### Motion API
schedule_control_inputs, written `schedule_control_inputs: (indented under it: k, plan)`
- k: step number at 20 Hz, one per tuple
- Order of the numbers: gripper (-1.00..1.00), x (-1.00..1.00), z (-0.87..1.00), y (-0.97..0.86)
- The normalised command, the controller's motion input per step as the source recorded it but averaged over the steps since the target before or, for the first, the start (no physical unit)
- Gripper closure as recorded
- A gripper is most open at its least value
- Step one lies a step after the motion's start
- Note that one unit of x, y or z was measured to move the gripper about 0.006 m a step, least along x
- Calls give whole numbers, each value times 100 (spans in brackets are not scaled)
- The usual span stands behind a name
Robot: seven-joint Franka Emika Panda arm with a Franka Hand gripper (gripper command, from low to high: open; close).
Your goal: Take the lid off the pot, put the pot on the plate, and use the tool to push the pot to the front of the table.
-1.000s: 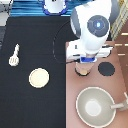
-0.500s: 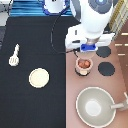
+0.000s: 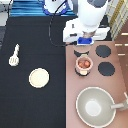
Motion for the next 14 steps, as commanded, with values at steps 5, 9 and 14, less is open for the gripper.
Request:
schedule_control_inputs:
  k: [5, 9, 14]
  plan:
    - [100, -100, -53, -25]
    - [100, -100, -75, -3]
    - [100, -91, -76, 8]
